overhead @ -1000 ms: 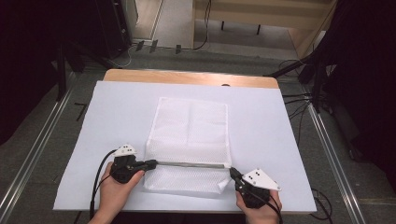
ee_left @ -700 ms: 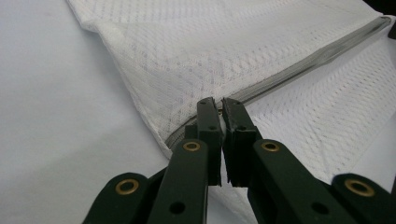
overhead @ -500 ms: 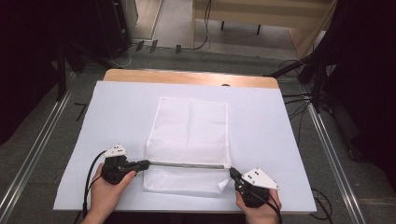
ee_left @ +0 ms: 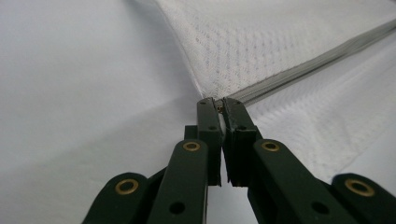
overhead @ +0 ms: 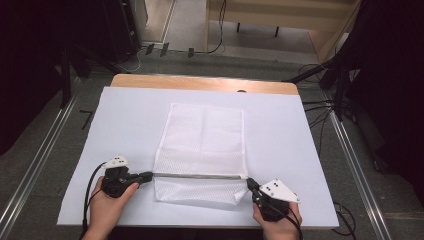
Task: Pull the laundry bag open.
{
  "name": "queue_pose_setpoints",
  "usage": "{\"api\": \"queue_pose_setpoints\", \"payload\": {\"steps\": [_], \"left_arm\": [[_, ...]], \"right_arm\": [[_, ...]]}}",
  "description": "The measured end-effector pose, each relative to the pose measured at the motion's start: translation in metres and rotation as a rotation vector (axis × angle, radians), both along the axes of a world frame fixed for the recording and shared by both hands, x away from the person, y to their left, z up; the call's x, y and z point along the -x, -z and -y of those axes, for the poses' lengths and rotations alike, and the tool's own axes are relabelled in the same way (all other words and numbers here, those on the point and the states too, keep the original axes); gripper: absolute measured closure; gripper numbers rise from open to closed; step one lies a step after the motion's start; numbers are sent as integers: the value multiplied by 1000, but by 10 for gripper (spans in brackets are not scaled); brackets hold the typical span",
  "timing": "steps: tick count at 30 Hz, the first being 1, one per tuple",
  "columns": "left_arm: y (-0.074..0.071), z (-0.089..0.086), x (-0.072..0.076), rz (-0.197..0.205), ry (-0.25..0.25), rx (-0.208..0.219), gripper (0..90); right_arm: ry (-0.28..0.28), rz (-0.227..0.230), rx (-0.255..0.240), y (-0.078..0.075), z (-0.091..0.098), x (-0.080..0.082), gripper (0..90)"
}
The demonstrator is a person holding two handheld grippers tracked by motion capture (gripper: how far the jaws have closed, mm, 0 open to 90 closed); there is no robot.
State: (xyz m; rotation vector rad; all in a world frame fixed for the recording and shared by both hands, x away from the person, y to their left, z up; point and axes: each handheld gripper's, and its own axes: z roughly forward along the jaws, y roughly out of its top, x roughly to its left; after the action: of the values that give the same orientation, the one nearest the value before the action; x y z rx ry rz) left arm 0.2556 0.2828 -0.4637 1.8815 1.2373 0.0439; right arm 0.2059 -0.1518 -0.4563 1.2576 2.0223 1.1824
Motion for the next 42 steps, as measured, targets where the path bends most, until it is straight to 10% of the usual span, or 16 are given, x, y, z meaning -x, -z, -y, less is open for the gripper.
{"api": "queue_pose_setpoints", "payload": {"steps": [15, 27, 29, 30, 36, 42], "left_arm": [[1, -6, 4, 73, -3, -33, 865], [-18, -36, 25, 244, -78, 40, 123], [-19, -43, 29, 263, -57, 48, 80], [-19, -46, 31, 275, -56, 36, 56], [-16, -68, 34, 267, -78, 102, 8], [-20, -69, 36, 315, -110, 54, 2]], "right_arm": [[-1, -9, 21, 0, -7, -2, 900], [-31, 11, 2, 1, -4, 0, 899], [-17, 18, 10, 1, -4, 1, 805], [-15, 18, 8, 2, -4, -1, 612], [-53, 1, 6, 1, -1, -2, 401], [-44, 21, -31, -5, 15, -4, 220]]}}
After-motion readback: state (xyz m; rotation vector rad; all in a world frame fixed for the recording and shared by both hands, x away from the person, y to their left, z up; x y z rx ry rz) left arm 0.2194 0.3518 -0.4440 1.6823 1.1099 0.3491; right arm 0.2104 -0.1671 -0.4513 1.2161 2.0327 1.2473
